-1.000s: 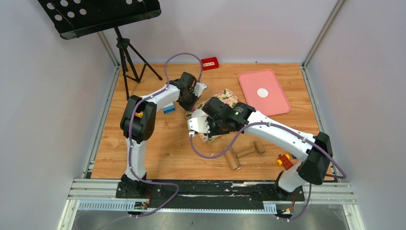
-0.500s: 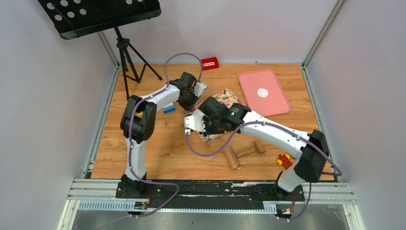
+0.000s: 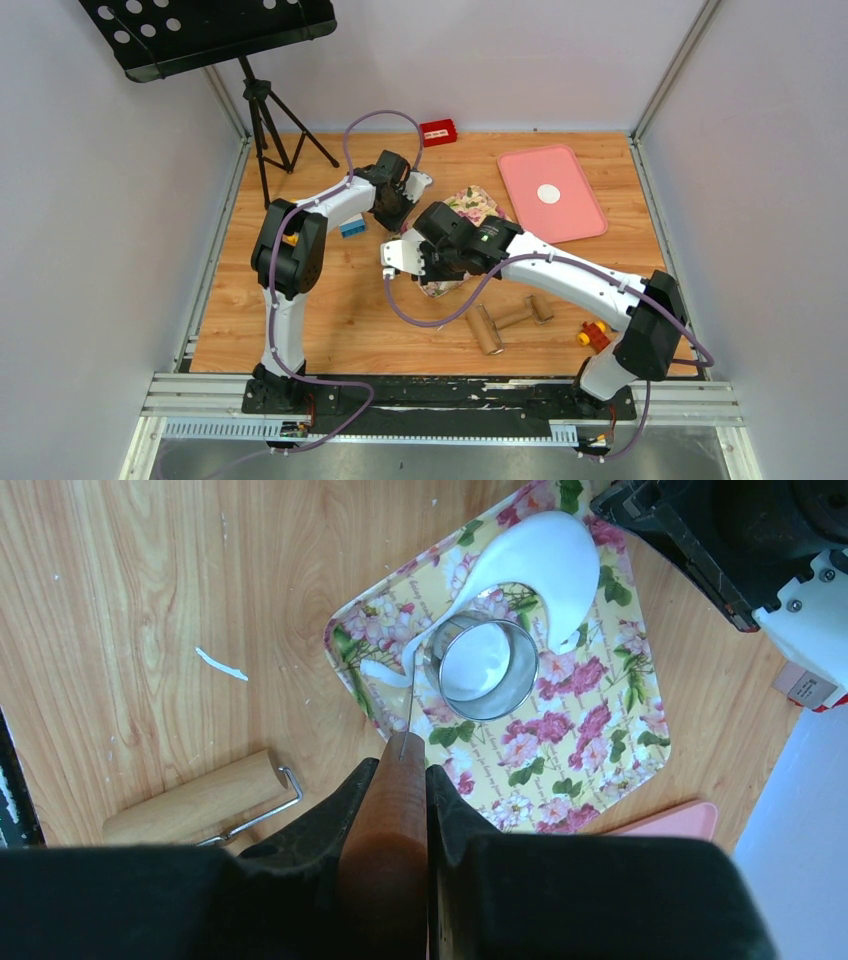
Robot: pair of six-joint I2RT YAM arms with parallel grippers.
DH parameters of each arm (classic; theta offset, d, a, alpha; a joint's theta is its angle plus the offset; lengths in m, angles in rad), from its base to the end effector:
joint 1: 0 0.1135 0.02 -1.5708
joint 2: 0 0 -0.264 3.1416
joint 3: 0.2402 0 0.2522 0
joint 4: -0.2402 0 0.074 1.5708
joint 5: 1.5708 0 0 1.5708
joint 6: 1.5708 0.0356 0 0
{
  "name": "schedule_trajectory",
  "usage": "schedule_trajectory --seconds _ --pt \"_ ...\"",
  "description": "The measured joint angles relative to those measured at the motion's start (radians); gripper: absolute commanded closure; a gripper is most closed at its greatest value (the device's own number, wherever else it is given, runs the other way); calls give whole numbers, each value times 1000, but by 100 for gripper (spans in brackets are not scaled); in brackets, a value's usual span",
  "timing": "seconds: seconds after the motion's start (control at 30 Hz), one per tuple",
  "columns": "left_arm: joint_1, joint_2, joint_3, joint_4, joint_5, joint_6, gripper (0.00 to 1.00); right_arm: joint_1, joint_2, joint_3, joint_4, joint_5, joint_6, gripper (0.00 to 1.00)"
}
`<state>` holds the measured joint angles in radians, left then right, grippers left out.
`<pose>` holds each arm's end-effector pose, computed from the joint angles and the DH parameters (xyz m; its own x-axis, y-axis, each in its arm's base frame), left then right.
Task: Roll out the dumpling wrappers from the dough
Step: Remove the dumpling wrapper from the work surface.
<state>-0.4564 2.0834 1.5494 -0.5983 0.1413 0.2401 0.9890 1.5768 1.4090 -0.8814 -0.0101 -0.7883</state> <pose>0.3903 -0.1972 0.1716 -0.6729 0.5926 -0.4427 0.6692 0.7427 -0.0229 0.1798 0.2740 0.3007 0.2585 -0.8974 -0.3575 -0.9289 -0.1292 -0.3472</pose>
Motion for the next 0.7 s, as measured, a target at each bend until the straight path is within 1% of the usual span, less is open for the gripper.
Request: schedule_trajectory --seconds 0.27,0.7 --pt "0 0 0 0 0 0 87 12 21 25 4 -21 18 100" --pt "1 0 0 0 4 0 87 53 128 139 8 -23 50 100"
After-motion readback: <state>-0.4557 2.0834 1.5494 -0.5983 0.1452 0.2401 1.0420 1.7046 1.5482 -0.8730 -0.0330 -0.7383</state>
